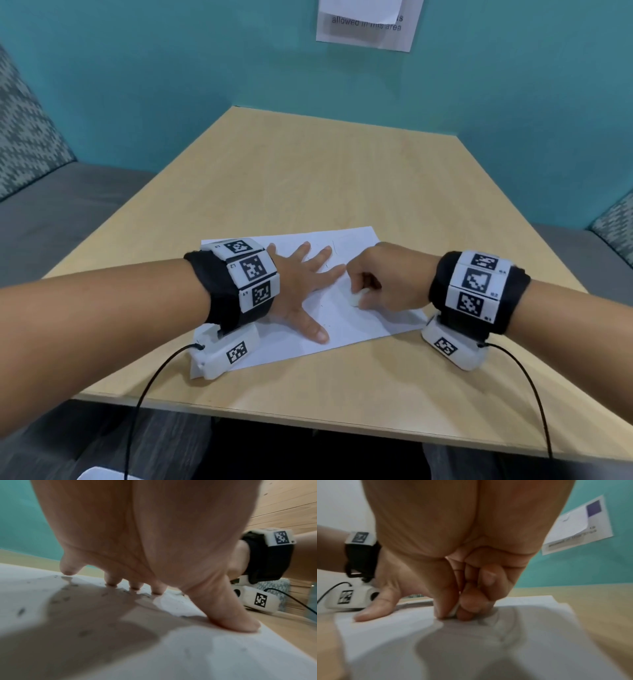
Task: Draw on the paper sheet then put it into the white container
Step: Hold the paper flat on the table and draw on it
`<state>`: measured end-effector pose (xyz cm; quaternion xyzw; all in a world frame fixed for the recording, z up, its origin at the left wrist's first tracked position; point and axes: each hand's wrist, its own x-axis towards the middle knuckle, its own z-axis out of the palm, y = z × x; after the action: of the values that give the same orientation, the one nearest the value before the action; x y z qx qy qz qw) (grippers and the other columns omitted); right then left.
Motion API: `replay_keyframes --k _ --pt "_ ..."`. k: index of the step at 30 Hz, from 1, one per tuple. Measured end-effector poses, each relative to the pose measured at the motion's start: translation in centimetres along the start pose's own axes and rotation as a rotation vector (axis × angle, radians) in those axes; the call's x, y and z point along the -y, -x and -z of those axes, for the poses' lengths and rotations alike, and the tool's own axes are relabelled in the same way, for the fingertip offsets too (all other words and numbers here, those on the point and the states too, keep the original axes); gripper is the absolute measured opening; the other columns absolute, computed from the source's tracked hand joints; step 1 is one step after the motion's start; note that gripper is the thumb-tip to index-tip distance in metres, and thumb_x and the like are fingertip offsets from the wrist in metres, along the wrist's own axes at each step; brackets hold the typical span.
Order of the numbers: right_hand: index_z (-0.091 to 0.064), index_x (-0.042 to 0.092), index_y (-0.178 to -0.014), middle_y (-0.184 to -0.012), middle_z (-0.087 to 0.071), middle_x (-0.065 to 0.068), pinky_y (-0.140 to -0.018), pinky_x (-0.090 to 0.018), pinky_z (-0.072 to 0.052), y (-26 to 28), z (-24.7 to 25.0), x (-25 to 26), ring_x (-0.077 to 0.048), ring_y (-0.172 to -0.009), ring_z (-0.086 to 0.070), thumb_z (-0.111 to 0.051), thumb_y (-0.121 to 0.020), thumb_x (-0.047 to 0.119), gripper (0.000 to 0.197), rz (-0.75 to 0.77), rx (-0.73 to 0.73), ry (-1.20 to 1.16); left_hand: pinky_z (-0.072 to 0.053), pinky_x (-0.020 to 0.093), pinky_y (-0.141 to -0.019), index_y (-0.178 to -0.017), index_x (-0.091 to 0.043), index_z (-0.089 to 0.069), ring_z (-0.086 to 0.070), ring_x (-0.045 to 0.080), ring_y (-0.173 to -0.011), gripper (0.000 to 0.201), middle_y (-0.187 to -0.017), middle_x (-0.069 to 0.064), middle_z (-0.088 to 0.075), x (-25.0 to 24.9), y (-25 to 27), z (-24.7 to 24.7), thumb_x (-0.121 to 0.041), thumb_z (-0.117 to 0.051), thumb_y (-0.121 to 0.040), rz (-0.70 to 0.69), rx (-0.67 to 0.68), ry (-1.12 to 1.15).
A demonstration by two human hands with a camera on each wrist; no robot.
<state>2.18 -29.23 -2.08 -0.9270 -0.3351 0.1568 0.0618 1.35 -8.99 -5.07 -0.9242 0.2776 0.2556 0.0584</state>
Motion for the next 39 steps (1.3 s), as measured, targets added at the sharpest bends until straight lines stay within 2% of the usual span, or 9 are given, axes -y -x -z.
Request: replay_keyframes --k 5,10,14,19,23,27,30,32,39 --pt "-0.053 0.025 -0.074 -0.064 -0.053 0.013 -0.056 -0.016 -0.036 1.2 -1.2 1.4 -0.004 -0.058 -0.047 -0.06 -0.078 0.018 0.01 0.06 0.084 -0.004 0.003 0.071 -0.112 -0.151 -0.041 0.025 0.023 0.027 -0.15 0.121 -0.16 -0.006 0.032 -0.1 0.2 0.1 -0.084 -0.056 -0.072 0.007 -0.006 -0.006" --pt "-0.058 0.021 -0.077 -0.068 -0.057 0.011 -0.06 -0.021 -0.039 0.2 0.2 0.2 -0.007 -0.061 -0.05 -0.065 -0.078 0.02 0.007 -0.019 0.006 0.011 0.003 0.071 -0.113 -0.151 -0.042 0.025 0.023 0.027 -0.15 0.122 -0.161 -0.006 0.031 0.0 0.1 -0.1 -0.086 -0.054 -0.07 0.004 -0.007 -0.006" --pt "-0.055 0.024 -0.074 -0.063 -0.052 0.013 -0.059 -0.021 -0.04 1.0 -1.0 1.9 -0.005 -0.058 -0.048 -0.061 -0.077 0.021 0.009 0.049 0.097 -0.005 0.003 0.071 -0.113 -0.151 -0.041 0.024 0.024 0.027 -0.15 0.121 -0.16 -0.006 0.032 0.0 0.2 0.1 -0.084 -0.056 -0.072 0.01 0.001 -0.008" --pt "-0.058 0.02 -0.078 -0.066 -0.054 0.011 -0.062 -0.023 -0.038 0.3 0.1 0.6 -0.005 -0.06 -0.047 -0.066 -0.078 0.019 0.008 -0.026 -0.007 0.024 0.002 0.07 -0.113 -0.152 -0.042 0.023 0.022 0.027 -0.15 0.121 -0.161 -0.006 0.031 -0.2 0.2 0.1 -0.084 -0.057 -0.071 0.009 -0.002 -0.008" --pt "-0.05 0.026 -0.071 -0.061 -0.049 0.014 -0.055 -0.016 -0.034 1.3 -1.4 3.1 -0.002 -0.056 -0.045 -0.061 -0.079 0.017 0.016 0.086 0.072 -0.022 0.003 0.071 -0.112 -0.152 -0.042 0.021 0.023 0.028 -0.15 0.12 -0.161 -0.005 0.031 -0.1 0.4 0.2 -0.081 -0.06 -0.072 0.001 -0.001 -0.003" --pt "-0.05 0.032 -0.067 -0.062 -0.052 0.013 -0.055 -0.015 -0.034 1.8 -1.3 3.3 -0.002 -0.056 -0.048 -0.063 -0.081 0.024 0.021 0.065 0.072 -0.07 0.002 0.07 -0.113 -0.152 -0.043 0.022 0.022 0.028 -0.15 0.121 -0.161 -0.005 0.03 -0.3 0.7 0.4 -0.082 -0.059 -0.072 0.003 -0.005 -0.012" --pt "-0.061 0.02 -0.081 -0.07 -0.061 0.009 -0.058 -0.019 -0.042 2.3 -0.8 3.1 -0.005 -0.061 -0.051 -0.062 -0.08 0.025 0.005 0.041 0.021 -0.091 0.002 0.07 -0.113 -0.152 -0.044 0.021 0.022 0.027 -0.15 0.121 -0.162 -0.005 0.029 -0.7 1.5 0.4 -0.08 -0.062 -0.072 -0.003 0.009 -0.027" --pt "-0.064 0.017 -0.09 -0.08 -0.064 0.004 -0.065 -0.023 -0.046 2.7 -0.2 2.4 -0.012 -0.069 -0.054 -0.065 -0.08 0.023 0.011 0.018 -0.061 -0.081 0.004 0.069 -0.114 -0.152 -0.044 0.021 0.024 0.024 -0.15 0.122 -0.16 -0.007 0.031 -0.9 2.6 0.1 -0.08 -0.063 -0.071 -0.023 0.056 -0.034" --pt "-0.064 0.019 -0.09 -0.077 -0.061 0.005 -0.064 -0.025 -0.045 2.8 0.4 -1.0 -0.017 -0.072 -0.056 -0.068 -0.083 0.025 0.01 -0.13 -0.201 -0.069 0.014 0.056 -0.118 -0.152 -0.045 0.019 0.029 0.009 -0.146 0.116 -0.158 -0.019 0.03 -1.4 6.2 0.1 -0.08 -0.059 -0.074 -0.077 0.162 0.012"
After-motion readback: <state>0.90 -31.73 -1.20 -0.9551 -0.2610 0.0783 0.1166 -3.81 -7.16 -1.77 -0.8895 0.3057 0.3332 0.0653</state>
